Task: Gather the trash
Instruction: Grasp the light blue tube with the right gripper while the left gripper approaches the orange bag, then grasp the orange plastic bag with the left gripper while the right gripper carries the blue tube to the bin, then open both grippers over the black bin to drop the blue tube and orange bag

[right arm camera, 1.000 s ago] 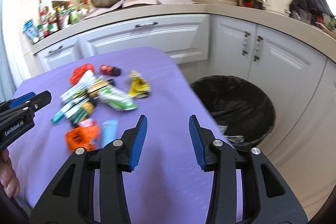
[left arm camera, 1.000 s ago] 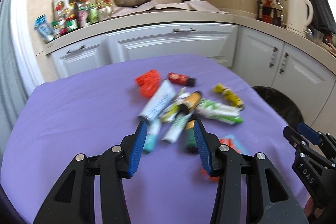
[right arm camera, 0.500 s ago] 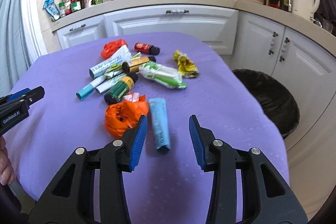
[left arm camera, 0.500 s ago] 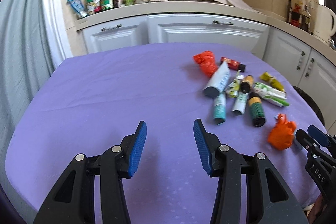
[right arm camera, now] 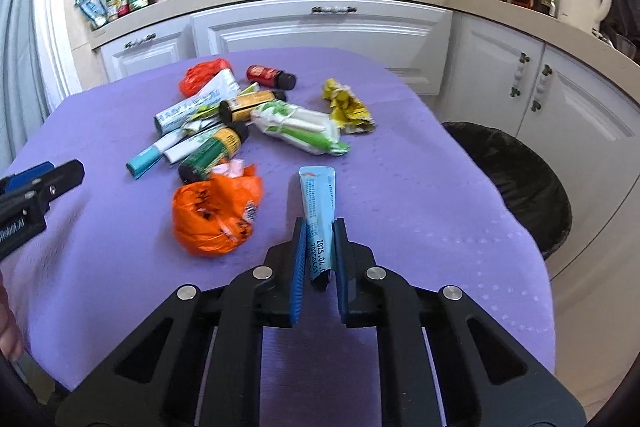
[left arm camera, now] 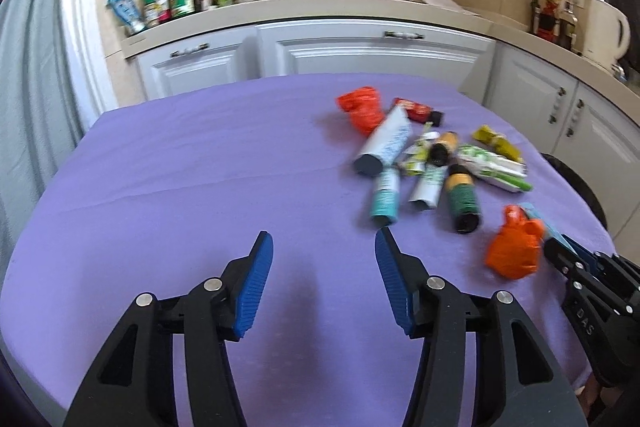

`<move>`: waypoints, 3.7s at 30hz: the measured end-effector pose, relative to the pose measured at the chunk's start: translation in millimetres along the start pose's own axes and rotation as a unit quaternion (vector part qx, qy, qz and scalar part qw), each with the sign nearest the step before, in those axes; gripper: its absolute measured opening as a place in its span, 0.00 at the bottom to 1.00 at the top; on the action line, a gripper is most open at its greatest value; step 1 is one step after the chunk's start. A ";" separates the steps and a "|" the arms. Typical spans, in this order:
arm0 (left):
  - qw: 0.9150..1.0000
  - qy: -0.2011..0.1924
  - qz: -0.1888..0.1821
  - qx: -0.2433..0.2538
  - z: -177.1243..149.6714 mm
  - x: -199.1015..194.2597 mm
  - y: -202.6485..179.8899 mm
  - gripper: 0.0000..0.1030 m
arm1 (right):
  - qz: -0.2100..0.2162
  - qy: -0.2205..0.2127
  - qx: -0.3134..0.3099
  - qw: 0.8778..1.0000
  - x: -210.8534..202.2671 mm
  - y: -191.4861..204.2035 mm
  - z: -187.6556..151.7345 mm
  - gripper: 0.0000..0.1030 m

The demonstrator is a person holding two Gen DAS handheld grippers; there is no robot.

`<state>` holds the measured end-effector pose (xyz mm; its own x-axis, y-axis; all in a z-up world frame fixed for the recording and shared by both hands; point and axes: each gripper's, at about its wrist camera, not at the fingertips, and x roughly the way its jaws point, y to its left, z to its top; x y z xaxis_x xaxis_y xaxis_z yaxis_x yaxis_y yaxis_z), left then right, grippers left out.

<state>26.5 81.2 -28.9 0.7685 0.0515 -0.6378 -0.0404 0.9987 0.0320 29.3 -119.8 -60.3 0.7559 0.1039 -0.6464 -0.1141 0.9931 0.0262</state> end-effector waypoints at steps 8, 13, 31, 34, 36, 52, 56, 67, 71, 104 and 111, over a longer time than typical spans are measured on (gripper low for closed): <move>0.998 -0.012 -0.048 0.040 1.3 -6.7 -49.9 0.58 | -0.025 -0.019 0.025 0.999 -12.5 -30.7 1.5 0.12; 0.996 -0.019 -0.074 0.053 -0.8 -11.3 -75.9 0.67 | -0.034 -0.032 0.043 0.998 -21.3 -49.1 1.8 0.12; 0.992 0.006 -0.073 0.099 -10.8 15.2 -116.6 0.42 | -0.028 -0.035 0.067 0.997 -22.5 -71.4 -3.2 0.12; 0.992 0.003 -0.076 0.099 -11.5 14.1 -116.7 0.42 | -0.029 -0.034 0.066 0.997 -22.5 -70.2 -4.4 0.12; 0.992 0.001 -0.078 0.098 -12.0 12.5 -116.6 0.41 | -0.030 -0.033 0.063 0.997 -21.6 -69.0 -4.6 0.12; 0.989 -0.043 -0.114 0.088 28.2 -0.3 -148.6 0.41 | -0.092 -0.065 0.077 0.991 -32.8 -102.9 17.3 0.12; 0.987 -0.040 -0.128 0.088 39.2 5.8 -165.0 0.41 | -0.118 -0.069 0.089 0.987 -32.8 -127.1 22.9 0.12; 0.983 -0.032 -0.146 0.110 62.0 28.5 -218.0 0.41 | -0.156 -0.067 0.112 0.979 -22.1 -186.7 35.3 0.12; 0.981 -0.028 -0.150 0.120 66.5 38.6 -238.3 0.41 | -0.157 -0.062 0.118 0.978 -13.0 -201.8 37.0 0.12; 0.980 -0.002 -0.146 0.134 82.7 81.7 -288.0 0.68 | -0.148 -0.042 0.143 0.978 27.2 -236.0 47.7 0.29; 0.984 -0.007 -0.134 0.119 84.8 68.9 -255.6 0.68 | -0.131 -0.045 0.139 0.980 18.3 -212.2 50.2 0.31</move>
<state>143.9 -170.4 -15.7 0.7403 -0.2161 -0.6366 0.3145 0.9483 0.0438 99.7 -325.9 -39.4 0.7913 -0.1650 -0.5888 0.2627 0.9612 0.0837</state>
